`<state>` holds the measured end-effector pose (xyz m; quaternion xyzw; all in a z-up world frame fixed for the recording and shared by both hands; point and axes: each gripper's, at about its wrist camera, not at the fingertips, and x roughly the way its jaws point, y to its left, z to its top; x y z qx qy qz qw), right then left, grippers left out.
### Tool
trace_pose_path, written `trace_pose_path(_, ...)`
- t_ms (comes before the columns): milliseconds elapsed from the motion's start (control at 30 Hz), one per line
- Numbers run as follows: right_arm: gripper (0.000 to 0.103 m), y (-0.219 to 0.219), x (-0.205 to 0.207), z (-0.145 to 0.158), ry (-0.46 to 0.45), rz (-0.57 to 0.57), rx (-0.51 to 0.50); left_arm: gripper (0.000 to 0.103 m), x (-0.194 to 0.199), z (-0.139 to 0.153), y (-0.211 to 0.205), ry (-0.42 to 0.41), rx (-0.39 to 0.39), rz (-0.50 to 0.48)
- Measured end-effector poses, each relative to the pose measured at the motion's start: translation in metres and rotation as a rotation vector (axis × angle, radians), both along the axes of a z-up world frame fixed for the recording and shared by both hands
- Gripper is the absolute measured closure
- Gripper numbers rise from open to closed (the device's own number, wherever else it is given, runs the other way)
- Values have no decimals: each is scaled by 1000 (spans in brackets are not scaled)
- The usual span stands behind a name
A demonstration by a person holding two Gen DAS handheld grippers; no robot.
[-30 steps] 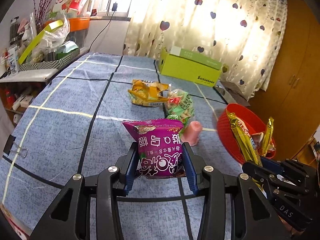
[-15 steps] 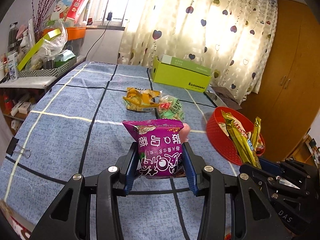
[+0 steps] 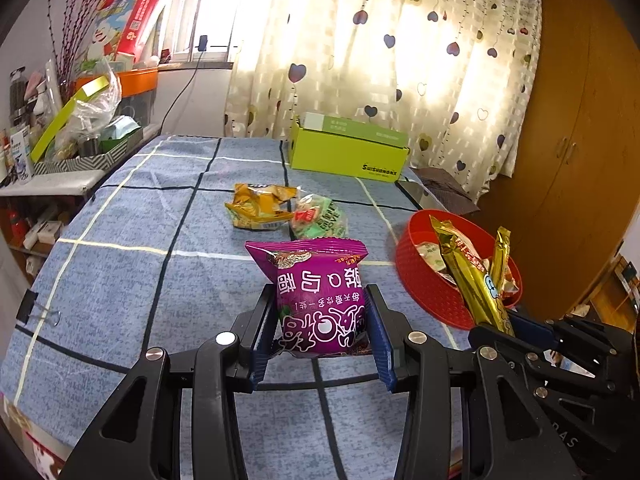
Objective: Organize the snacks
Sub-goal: 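Carry the purple bag and yellow bar over the red basket with both grippers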
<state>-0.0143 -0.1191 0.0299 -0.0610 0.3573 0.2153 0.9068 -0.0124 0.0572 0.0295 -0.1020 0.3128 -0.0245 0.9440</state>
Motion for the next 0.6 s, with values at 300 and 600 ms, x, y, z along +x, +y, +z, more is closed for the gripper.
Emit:
trace_pose_path(300, 83, -32, 12, -5, 12, -65, 29, 59, 14, -2, -26, 16, 3, -62)
trace_pose_path(600, 83, -73, 30, -10, 25, -153, 49, 59, 35, -1, -59, 35, 23, -125)
